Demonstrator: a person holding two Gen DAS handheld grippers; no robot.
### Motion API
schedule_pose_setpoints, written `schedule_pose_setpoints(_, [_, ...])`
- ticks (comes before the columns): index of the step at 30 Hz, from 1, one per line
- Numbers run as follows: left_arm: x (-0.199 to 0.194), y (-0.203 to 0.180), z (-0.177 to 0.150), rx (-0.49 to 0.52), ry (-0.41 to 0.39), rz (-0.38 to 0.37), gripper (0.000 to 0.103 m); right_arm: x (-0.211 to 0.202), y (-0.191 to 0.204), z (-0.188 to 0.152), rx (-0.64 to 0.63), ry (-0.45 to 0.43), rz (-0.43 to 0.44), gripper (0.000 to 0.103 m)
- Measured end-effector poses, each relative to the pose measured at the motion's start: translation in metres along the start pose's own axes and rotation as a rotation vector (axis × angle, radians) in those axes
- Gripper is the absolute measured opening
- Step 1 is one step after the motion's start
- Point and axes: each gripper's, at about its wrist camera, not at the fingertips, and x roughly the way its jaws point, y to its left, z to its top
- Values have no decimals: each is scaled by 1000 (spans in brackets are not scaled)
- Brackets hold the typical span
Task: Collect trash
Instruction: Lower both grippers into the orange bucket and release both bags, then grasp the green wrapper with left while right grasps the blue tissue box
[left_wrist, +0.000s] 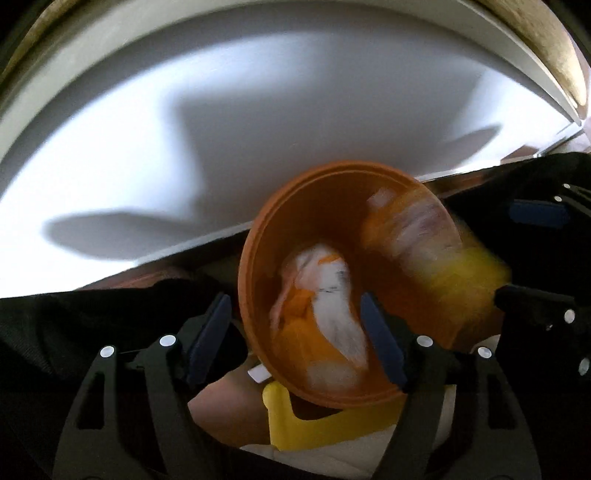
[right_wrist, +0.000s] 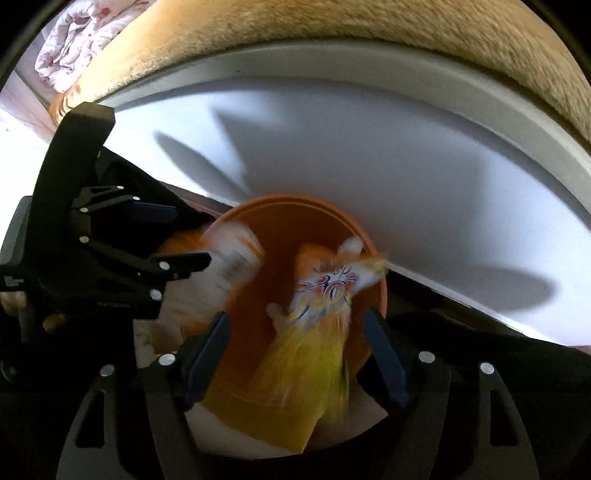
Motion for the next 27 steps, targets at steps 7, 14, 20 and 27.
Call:
schedule_pose_setpoints(7, [-23, -4, -1, -5, -56, -13, 71, -38, -19, -12, 20, -66, -25, 71])
schedule_pose_setpoints(14, [-101, -4, 12, 26, -269, -17, 71, -136, -39, 15, 56, -300, -12, 71])
schedule_pose_setpoints(20, [-163, 1, 28, 28, -485, 71, 81, -189, -79, 78, 112, -486, -151, 71])
schedule_pose_setpoints(27, [-183, 27, 72, -75, -574, 112, 82, -163, -123, 170, 185, -492, -334, 71])
